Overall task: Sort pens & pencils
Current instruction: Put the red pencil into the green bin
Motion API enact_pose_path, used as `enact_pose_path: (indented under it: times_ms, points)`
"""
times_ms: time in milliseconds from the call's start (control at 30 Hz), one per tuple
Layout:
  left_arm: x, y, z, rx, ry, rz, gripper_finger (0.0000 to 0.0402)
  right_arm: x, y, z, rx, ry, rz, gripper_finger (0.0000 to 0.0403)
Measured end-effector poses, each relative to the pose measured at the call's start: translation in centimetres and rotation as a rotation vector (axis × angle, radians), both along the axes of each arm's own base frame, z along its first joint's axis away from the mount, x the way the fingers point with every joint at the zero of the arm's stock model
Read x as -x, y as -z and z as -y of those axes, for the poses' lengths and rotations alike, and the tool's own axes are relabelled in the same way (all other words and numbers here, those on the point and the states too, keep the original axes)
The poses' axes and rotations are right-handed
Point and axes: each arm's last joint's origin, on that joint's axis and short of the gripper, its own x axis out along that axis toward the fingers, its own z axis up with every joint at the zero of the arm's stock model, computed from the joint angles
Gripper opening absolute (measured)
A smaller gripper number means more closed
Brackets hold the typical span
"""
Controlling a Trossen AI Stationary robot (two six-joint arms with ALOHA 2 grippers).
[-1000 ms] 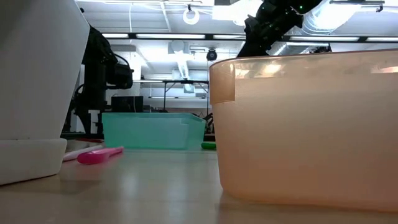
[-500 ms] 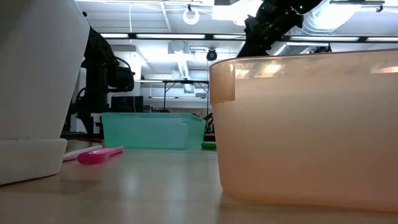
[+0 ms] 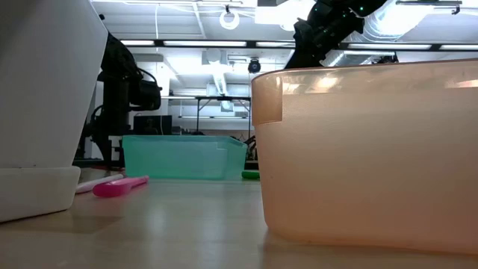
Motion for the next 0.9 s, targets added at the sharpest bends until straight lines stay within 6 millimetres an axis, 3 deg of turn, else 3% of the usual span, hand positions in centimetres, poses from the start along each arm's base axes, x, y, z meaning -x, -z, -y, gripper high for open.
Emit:
enact_pose_path:
  times_ms: [333,700,900]
  points:
    - [-0.03,0.00,0.02,0.006,0.000,0.009,0.0103,0.00,0.00,0.00,0.006,-0.003,-0.002,0.0083]
    - [-0.05,-0.04,0.00,0.004,-0.011,0.011,0.0008,0.01,0.01,0.02,0.015,-0.001,-0.007,0.0083]
    - [-0.06,-0.05,0.01,0.007,-0.010,0.017,0.0021,0.01,0.00,0.03,0.017,0.000,-0.007,0.0083]
